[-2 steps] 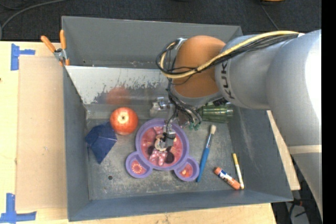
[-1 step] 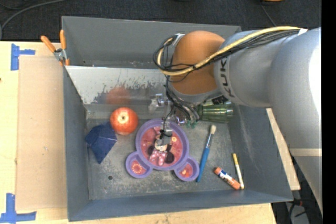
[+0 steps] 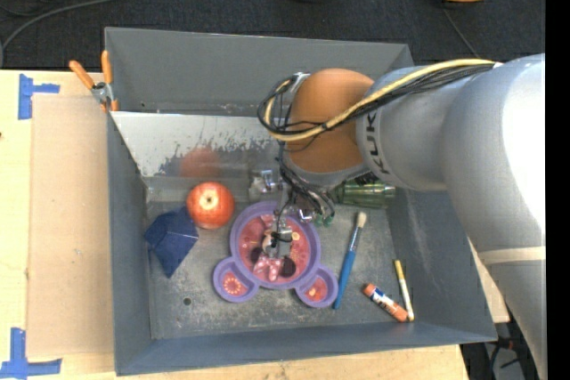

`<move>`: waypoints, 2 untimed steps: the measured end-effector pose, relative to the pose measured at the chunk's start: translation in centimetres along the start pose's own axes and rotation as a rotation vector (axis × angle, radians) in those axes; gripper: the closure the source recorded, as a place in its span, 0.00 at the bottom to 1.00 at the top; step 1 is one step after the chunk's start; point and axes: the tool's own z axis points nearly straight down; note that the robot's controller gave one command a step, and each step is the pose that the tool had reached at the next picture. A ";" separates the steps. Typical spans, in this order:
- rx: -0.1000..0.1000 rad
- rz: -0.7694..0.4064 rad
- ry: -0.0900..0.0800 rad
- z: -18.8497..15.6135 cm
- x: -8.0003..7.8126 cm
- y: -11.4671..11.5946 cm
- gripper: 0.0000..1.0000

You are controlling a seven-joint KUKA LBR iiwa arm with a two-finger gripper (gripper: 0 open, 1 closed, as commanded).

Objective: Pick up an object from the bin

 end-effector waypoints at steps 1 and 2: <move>0.002 -0.142 -0.013 -0.3 -0.2 0.7 0.00; -0.001 -0.001 -0.009 -0.1 -0.3 0.0 1.00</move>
Offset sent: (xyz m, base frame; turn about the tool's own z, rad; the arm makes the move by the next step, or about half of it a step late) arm 0.0002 -0.0004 -0.0015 -0.0022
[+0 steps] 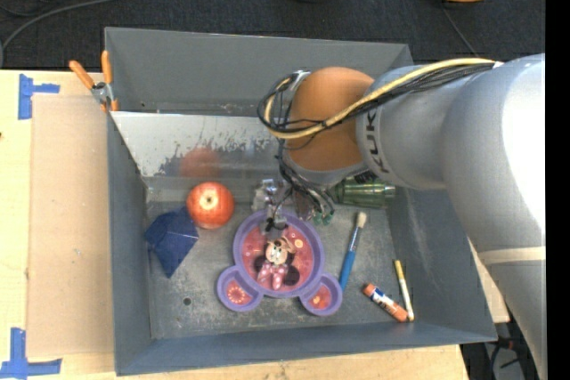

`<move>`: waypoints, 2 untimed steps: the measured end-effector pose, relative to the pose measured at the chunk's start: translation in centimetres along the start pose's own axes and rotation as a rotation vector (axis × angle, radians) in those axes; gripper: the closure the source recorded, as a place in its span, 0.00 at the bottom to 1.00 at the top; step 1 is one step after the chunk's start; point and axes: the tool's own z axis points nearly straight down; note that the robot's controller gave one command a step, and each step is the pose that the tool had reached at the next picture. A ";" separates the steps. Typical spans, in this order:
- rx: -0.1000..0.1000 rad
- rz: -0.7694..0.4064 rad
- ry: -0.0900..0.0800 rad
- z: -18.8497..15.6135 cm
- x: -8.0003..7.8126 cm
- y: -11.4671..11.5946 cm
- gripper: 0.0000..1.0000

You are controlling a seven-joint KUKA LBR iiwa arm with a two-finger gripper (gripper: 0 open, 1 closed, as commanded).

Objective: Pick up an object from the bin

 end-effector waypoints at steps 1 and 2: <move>0.000 0.000 0.000 -0.1 0.0 0.0 1.00; 0.000 0.001 0.001 -0.8 0.0 0.0 1.00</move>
Offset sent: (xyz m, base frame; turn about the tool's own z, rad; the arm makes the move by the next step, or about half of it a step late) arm 0.0002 0.0000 0.0113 0.0003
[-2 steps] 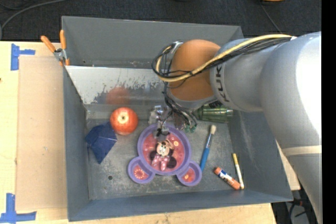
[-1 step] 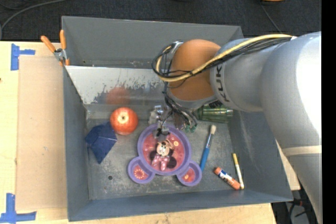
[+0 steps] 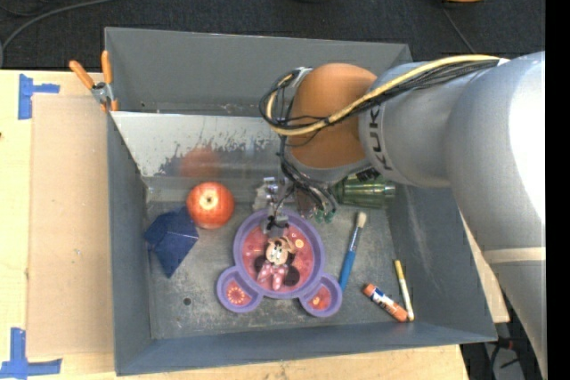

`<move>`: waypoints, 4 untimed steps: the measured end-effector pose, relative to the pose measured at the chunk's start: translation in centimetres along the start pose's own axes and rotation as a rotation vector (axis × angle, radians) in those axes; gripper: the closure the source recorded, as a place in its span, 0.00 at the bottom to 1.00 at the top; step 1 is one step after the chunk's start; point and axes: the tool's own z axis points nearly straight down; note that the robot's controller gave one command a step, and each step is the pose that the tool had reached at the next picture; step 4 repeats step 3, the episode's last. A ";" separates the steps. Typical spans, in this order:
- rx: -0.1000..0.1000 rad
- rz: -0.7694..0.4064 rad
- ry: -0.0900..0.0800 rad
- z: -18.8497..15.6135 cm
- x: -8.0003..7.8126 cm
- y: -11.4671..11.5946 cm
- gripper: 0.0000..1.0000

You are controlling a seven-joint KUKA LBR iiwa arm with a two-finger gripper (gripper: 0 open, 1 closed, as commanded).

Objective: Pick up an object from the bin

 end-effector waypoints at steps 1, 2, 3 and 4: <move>0.000 0.000 0.001 -2.9 0.0 0.0 1.00; 0.000 0.000 0.000 -4.8 0.0 0.1 1.00; 0.000 0.000 -0.001 -6.6 0.0 0.1 1.00; 0.000 0.000 -0.001 -6.6 0.0 0.1 1.00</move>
Offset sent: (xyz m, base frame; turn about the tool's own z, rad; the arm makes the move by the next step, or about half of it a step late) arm -0.0008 0.0001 0.0297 0.0001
